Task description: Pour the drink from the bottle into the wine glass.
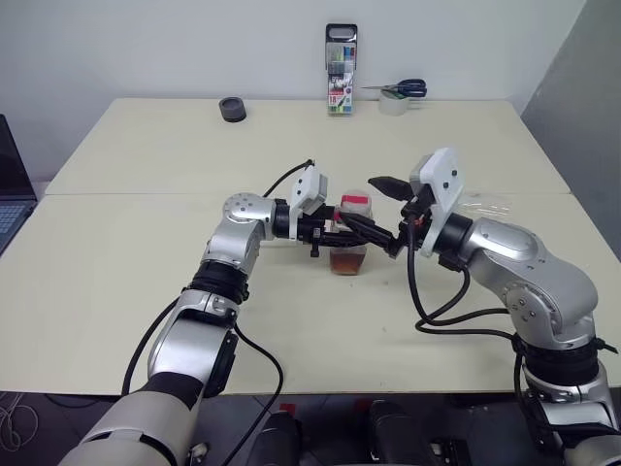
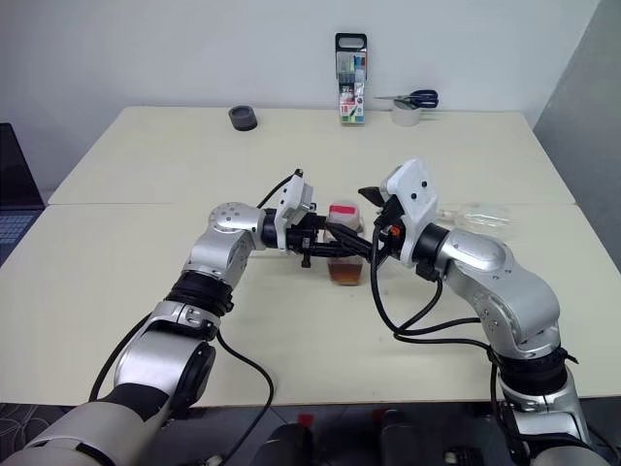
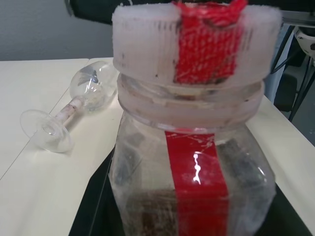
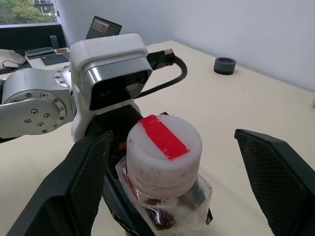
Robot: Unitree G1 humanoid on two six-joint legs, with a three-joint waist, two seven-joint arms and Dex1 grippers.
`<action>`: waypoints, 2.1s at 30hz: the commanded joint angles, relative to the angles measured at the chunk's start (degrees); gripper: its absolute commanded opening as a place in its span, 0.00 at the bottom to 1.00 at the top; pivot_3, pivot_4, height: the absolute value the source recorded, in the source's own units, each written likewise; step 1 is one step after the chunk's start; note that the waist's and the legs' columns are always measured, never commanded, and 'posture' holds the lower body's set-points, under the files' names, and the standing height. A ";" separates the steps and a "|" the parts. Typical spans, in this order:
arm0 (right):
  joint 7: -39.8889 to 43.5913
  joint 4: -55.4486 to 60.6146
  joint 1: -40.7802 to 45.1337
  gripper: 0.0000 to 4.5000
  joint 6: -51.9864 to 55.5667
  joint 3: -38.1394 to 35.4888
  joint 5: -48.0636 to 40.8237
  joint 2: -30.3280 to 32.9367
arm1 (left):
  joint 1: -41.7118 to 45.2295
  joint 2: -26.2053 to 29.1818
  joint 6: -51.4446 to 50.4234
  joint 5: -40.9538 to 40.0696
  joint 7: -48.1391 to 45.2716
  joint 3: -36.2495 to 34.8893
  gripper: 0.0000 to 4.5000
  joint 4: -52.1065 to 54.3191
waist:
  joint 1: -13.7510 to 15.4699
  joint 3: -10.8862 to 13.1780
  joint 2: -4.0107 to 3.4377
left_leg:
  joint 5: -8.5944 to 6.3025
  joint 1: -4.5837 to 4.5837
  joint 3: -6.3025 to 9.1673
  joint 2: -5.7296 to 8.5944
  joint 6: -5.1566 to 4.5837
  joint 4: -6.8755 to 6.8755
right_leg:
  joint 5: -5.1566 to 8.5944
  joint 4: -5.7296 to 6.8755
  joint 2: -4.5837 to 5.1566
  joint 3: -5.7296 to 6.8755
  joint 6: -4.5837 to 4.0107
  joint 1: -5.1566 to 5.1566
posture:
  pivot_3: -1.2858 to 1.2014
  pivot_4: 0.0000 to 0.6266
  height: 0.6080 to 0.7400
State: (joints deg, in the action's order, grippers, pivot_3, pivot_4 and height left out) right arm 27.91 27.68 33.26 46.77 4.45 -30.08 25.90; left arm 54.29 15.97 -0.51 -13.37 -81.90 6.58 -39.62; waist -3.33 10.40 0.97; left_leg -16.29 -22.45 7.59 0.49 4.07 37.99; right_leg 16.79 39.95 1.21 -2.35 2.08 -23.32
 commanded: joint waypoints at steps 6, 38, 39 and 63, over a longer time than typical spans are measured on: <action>0.91 0.69 1.55 0.80 -2.12 0.75 1.43 -0.69 | 0.10 -0.12 1.36 -0.62 0.14 -0.39 0.38 2.45 | 0.01 0.00 0.00 | 0.00 0.00 0.01 0.00 0.00 0.00 | 0.00 0.00 0.00 0.00 0.00 0.00 | 0.52 0.24 1.00; 3.45 3.78 -1.43 0.38 -5.56 -2.77 -0.51 -2.37 | -1.76 0.66 0.11 -0.94 0.60 -0.59 0.38 5.30 | 0.03 0.00 0.00 | 0.01 0.00 0.02 0.00 0.02 0.00 | 0.00 0.00 0.01 0.01 0.00 0.00 | 0.52 0.24 1.00; 3.14 4.06 -1.50 0.38 -5.12 -3.30 -1.35 -2.58 | -1.79 0.65 0.11 -0.95 0.65 -0.60 0.38 5.35 | 0.03 0.00 0.00 | 0.01 0.00 0.02 0.00 0.02 0.00 | 0.00 0.00 0.01 0.01 0.00 0.00 | 0.52 0.24 1.00; -10.16 -2.76 -38.26 0.54 -15.93 -13.85 14.87 -1.61 | -4.50 2.88 -1.22 -2.39 4.07 -2.49 0.38 8.88 | 0.07 -0.02 -0.02 | -0.01 0.23 -0.13 -0.03 -0.04 -0.04 | 0.01 0.05 -0.08 -0.15 0.01 0.13 | 0.52 0.24 1.00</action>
State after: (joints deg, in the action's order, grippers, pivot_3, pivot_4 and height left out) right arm 18.42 25.06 -5.39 33.24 -9.08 -16.06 24.68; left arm 49.76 18.21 -1.69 -14.46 -78.17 5.60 -33.30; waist -3.26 10.38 0.95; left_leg -16.30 -22.21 7.44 0.45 4.03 37.95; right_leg 16.80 40.00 1.13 -2.52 2.09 -23.19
